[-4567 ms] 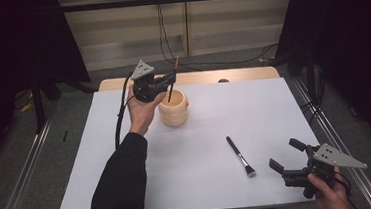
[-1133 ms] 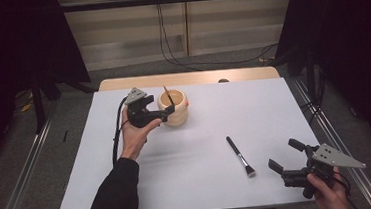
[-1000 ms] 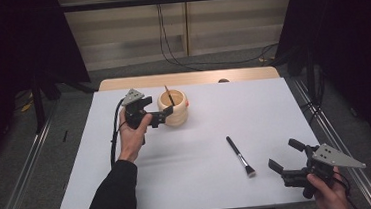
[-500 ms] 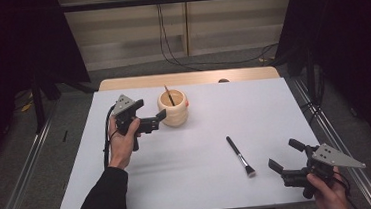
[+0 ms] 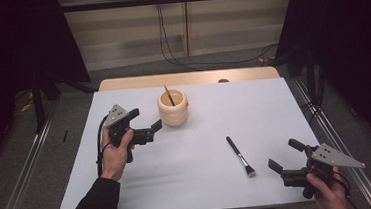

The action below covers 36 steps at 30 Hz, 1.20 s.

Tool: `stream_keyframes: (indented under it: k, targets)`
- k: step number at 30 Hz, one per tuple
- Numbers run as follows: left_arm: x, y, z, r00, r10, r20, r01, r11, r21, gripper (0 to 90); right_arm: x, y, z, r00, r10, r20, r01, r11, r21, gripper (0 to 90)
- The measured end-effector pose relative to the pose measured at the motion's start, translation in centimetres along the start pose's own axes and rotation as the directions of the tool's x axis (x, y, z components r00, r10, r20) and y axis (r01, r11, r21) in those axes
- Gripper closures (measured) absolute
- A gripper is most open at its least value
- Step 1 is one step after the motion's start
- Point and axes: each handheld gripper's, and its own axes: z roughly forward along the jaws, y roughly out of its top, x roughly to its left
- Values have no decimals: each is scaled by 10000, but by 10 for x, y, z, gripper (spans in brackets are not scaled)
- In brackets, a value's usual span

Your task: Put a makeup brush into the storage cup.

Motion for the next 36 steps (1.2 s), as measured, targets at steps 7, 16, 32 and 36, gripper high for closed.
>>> stream_keyframes:
  k: [7,16,32,36]
  targets:
    - [-6,-4,-13,9990,287,-339,-291,9995,-126,11,0,0,0,10000,-38,-55,38,10000,49,0]
    - [-13,-13,-30,9956,475,-802,-485,9988,-109,14,0,0,1,10000,-51,-33,51,10000,25,0]
    - [-22,-39,-63,9943,598,-881,-620,9978,-214,19,0,0,1,10000,25,31,-25,10000,-8,0]
    - [-27,-42,-71,9913,774,-1064,-802,9965,-225,18,0,0,1,10000,13,32,-13,10000,-3,0]
